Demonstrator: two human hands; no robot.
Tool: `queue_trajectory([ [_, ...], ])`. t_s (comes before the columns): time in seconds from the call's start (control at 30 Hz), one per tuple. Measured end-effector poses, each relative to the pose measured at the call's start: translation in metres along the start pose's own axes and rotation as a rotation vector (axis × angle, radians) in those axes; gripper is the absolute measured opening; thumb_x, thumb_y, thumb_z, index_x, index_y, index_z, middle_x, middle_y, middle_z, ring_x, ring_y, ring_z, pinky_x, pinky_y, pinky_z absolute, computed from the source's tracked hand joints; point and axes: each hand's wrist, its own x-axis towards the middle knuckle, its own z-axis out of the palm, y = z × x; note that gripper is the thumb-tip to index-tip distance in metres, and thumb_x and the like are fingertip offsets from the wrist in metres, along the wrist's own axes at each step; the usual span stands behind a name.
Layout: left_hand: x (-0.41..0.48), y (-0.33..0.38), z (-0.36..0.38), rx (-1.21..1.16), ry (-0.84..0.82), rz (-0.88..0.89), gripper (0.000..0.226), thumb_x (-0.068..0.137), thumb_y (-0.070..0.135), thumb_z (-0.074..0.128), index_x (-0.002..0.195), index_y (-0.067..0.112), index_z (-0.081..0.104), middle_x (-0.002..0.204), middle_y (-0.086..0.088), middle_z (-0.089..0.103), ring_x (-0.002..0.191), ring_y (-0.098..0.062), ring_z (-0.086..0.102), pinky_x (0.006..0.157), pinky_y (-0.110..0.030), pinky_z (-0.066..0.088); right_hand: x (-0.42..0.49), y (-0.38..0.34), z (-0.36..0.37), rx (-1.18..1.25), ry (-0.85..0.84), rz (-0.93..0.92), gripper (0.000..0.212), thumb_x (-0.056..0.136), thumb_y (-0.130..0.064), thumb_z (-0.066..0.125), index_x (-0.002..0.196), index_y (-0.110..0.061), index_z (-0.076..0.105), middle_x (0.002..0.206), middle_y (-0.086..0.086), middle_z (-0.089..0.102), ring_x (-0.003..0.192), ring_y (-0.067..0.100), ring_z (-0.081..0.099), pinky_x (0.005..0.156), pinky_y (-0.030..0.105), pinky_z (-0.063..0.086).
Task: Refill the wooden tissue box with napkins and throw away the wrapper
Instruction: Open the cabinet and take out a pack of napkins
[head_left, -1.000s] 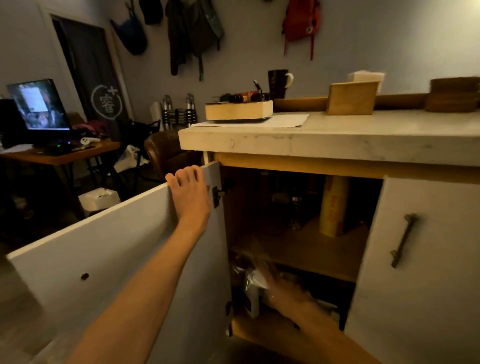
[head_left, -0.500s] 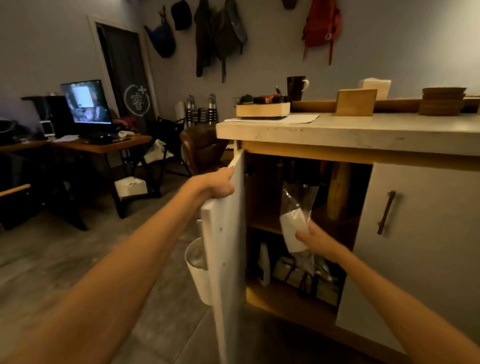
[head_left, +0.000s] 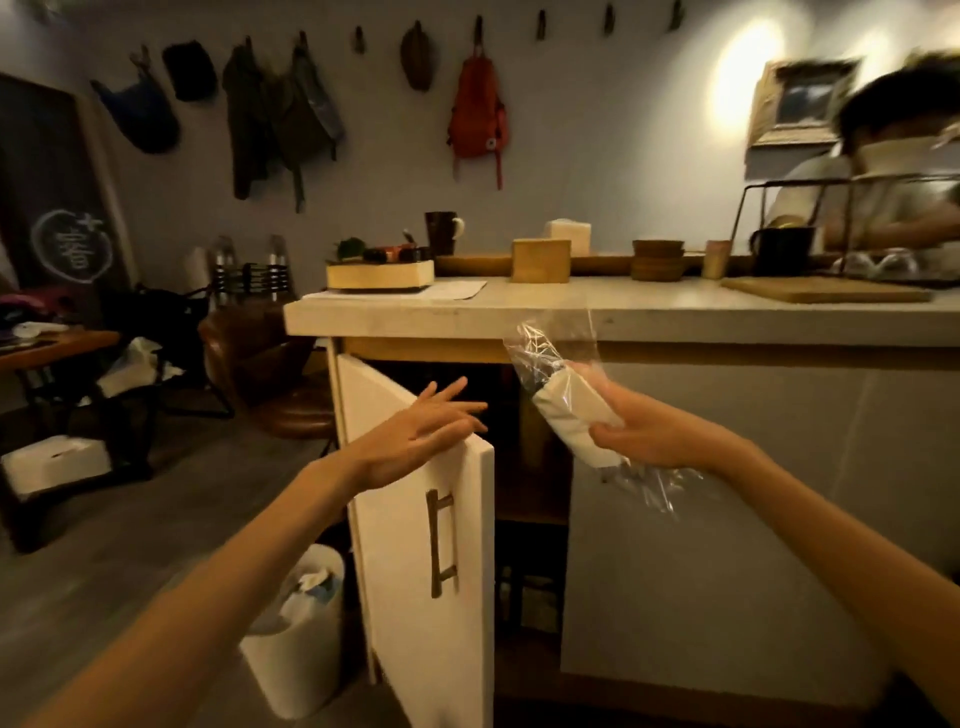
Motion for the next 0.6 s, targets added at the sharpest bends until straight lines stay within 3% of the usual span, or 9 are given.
queue_trajectory([
  [0.07, 0.014, -0.011, -0.005, 0.090, -0.040, 0.023, 0.051, 0.088, 0.065, 0.049, 0.134, 0.045, 0.052, 0.159, 0.017, 0.028, 0.150, 0.000, 0.002, 0.124, -0.041, 0.007, -0.011, 0.003, -0.023, 0.010, 0.038, 0.007, 0.089, 0.087, -0.016, 0.055, 0.152, -0.046, 0.002, 0.154, 0.000, 0.031, 0.130, 0.019, 0.044, 0.106, 0.037, 0.042],
  [0.13, 0.037, -0.021, -0.002, 0.434, 0.032, 0.204, 0.053, 0.089, 0.054, 0.058, 0.139, 0.039, 0.048, 0.161, 0.011, 0.024, 0.151, -0.006, 0.001, 0.123, -0.049, 0.014, -0.019, 0.008, -0.041, 0.013, 0.082, 0.018, 0.088, 0.089, -0.019, 0.057, 0.151, -0.049, 0.002, 0.153, -0.006, 0.030, 0.132, 0.015, 0.042, 0.107, 0.037, 0.041],
  [0.2, 0.067, -0.023, -0.001, 0.779, 0.143, 0.387, 0.065, 0.086, 0.056, 0.059, 0.144, 0.032, 0.043, 0.164, 0.000, 0.015, 0.153, -0.020, -0.002, 0.123, -0.055, 0.010, -0.024, 0.012, -0.052, -0.013, 0.150, 0.028, 0.083, 0.092, -0.023, 0.059, 0.149, -0.053, 0.007, 0.141, -0.012, 0.042, 0.122, 0.008, 0.050, 0.102, 0.037, 0.047],
  [0.3, 0.108, -0.022, -0.013, 0.919, 0.238, 0.256, 0.112, 0.071, 0.080, 0.052, 0.156, 0.030, -0.001, 0.164, -0.010, -0.015, 0.150, -0.034, -0.016, 0.119, -0.061, -0.005, -0.024, 0.017, -0.055, -0.131, 0.224, 0.054, 0.068, 0.092, -0.028, 0.059, 0.133, -0.065, 0.019, 0.118, -0.018, 0.057, 0.106, 0.001, 0.060, 0.092, 0.034, 0.054],
  [0.4, 0.139, -0.035, -0.028, 0.900, 0.188, 0.020, 0.136, 0.058, 0.091, 0.053, 0.148, 0.030, -0.030, 0.160, -0.007, -0.030, 0.146, -0.032, -0.029, 0.117, -0.062, -0.011, -0.015, 0.020, -0.053, -0.366, 0.253, 0.118, 0.087, 0.091, -0.015, 0.059, 0.142, -0.058, 0.004, 0.142, -0.005, 0.049, 0.122, 0.015, 0.056, 0.101, 0.038, 0.050],
  [0.5, 0.155, -0.048, -0.027, 0.824, 0.160, -0.081, 0.143, 0.051, 0.094, 0.052, 0.151, 0.026, -0.025, 0.164, -0.005, -0.013, 0.151, -0.031, -0.011, 0.121, -0.054, -0.007, 0.004, 0.020, -0.055, -0.580, 0.302, 0.054, 0.100, 0.090, -0.007, 0.055, 0.141, -0.056, -0.016, 0.160, -0.003, 0.024, 0.139, 0.020, 0.038, 0.107, 0.039, 0.041],
  [0.6, 0.162, -0.058, -0.020, 0.865, 0.260, -0.080, 0.140, 0.047, 0.100, 0.043, 0.154, 0.018, 0.007, 0.159, -0.006, 0.018, 0.144, -0.030, 0.020, 0.121, -0.048, 0.011, 0.032, 0.020, -0.064, -0.767, 0.447, -0.065, 0.094, 0.092, -0.015, 0.058, 0.149, -0.047, -0.010, 0.160, 0.003, 0.024, 0.142, 0.027, 0.034, 0.106, 0.046, 0.042],
])
